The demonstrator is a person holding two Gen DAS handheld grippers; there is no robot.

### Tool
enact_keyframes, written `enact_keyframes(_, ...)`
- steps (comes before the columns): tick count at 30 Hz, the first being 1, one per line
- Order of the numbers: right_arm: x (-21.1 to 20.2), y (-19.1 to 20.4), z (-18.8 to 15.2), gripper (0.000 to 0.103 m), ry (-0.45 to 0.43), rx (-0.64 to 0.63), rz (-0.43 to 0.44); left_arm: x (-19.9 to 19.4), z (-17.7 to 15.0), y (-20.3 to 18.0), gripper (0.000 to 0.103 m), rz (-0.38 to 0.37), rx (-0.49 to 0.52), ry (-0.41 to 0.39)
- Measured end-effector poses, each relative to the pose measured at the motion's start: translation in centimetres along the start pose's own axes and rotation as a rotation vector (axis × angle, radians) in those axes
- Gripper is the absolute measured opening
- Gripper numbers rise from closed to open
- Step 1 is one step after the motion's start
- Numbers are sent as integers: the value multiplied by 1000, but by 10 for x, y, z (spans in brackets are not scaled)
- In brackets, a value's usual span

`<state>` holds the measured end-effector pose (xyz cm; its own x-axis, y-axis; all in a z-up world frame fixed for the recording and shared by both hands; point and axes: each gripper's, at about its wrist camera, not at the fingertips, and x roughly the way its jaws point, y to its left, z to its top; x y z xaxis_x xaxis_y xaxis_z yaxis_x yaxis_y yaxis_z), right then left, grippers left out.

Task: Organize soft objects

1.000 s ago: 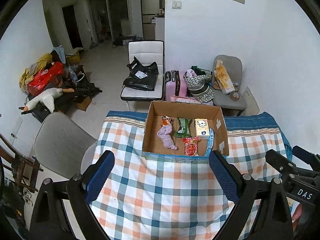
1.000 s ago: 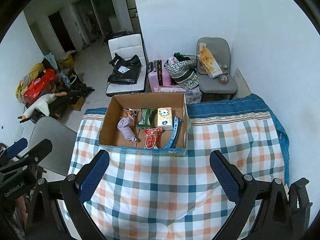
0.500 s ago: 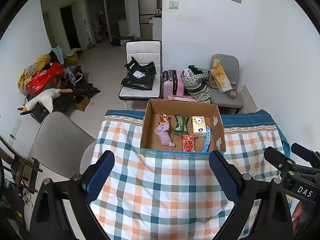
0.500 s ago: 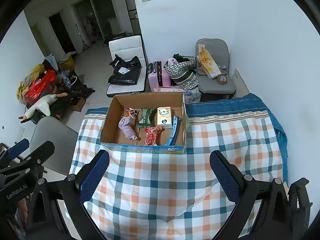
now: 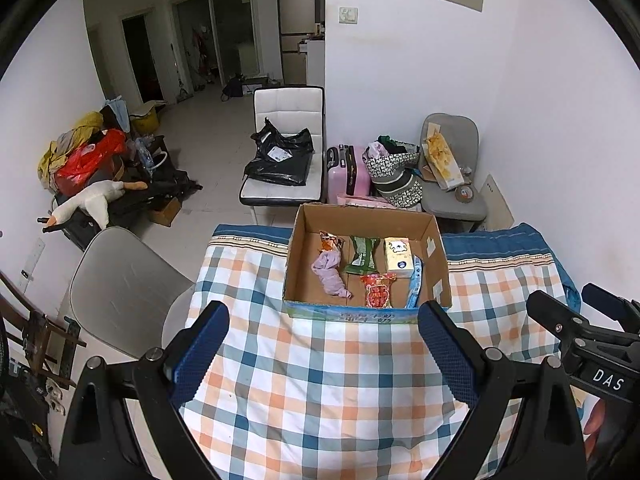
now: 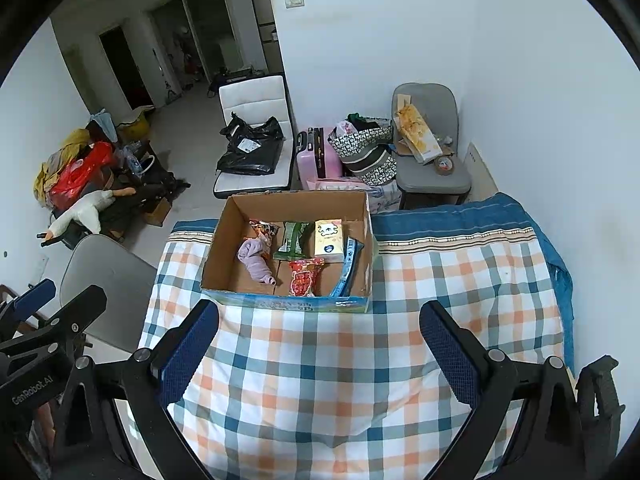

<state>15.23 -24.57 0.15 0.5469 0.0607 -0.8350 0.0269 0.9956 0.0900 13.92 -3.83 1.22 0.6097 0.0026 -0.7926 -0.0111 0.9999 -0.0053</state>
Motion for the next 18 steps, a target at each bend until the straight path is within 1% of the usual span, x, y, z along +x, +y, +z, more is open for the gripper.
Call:
enact_keyframes(8, -9, -1, 8, 102, -17, 0, -7, -3, 3, 1, 97, -7, 1, -3)
enact_keyframes(18, -15, -5, 6, 102, -20, 5, -9, -6, 3, 2, 97, -7, 0, -6)
